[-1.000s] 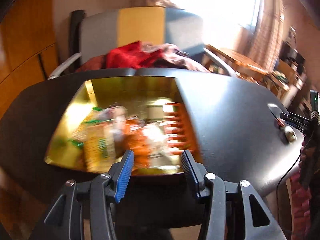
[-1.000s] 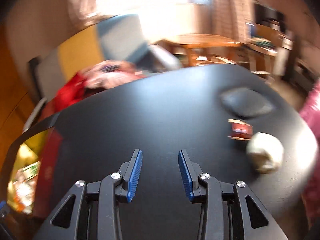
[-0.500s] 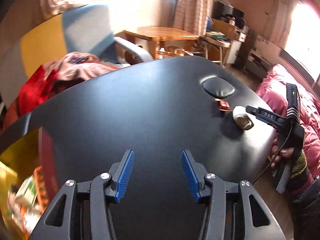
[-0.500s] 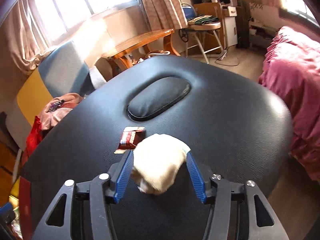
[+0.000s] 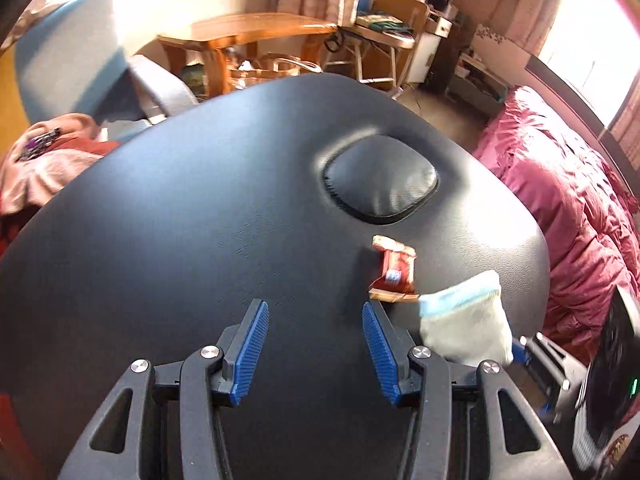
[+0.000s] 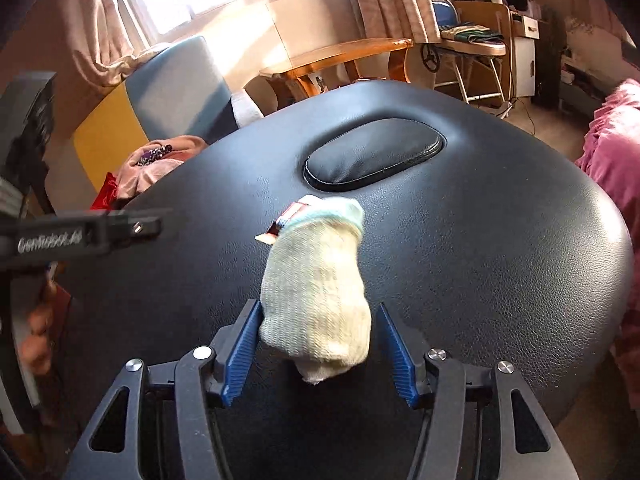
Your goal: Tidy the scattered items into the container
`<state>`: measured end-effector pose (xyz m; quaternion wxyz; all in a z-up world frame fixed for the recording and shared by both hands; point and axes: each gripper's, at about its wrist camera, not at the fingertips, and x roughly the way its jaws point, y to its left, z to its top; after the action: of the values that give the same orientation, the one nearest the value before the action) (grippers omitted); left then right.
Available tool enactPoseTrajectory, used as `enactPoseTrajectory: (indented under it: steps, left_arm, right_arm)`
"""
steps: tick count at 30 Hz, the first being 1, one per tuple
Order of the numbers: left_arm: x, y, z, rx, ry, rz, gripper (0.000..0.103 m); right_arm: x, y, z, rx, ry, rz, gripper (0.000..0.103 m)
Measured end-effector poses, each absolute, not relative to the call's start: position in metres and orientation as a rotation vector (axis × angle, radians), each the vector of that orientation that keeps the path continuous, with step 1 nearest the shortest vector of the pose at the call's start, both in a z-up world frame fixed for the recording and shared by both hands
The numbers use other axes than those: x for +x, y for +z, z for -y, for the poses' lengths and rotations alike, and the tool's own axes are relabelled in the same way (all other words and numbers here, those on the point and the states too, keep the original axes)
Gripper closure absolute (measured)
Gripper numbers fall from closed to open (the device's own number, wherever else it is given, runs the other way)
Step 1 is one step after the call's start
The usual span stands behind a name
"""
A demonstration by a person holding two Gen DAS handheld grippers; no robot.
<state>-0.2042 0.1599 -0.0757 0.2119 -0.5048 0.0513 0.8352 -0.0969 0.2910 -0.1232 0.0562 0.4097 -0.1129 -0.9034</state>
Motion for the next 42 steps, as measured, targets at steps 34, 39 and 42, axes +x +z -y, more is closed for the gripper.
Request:
enactPoseTrajectory:
  steps: [34, 39, 42]
  left_arm:
    - [-0.187, -0.11, -0.15, -1.397, 2.348, -0.267, 0.08]
    - [-0.158, -0.107, -0.104, -1.428, 2.408, -0.199, 0.085]
    - [-0.137, -0.105, -0.074, -1.446, 2.449, -0.138, 0.086]
  right_arm:
    - [-0.115, -0.108, -0.364, 1.199, -2.913, 0.459, 0.035]
    - [-0.118, -0.106, -0.351, 1.231, -2.883, 0.396, 0.048]
    - [-0.108, -0.102, -0.321, 1.213, -2.807, 0.381, 0.048]
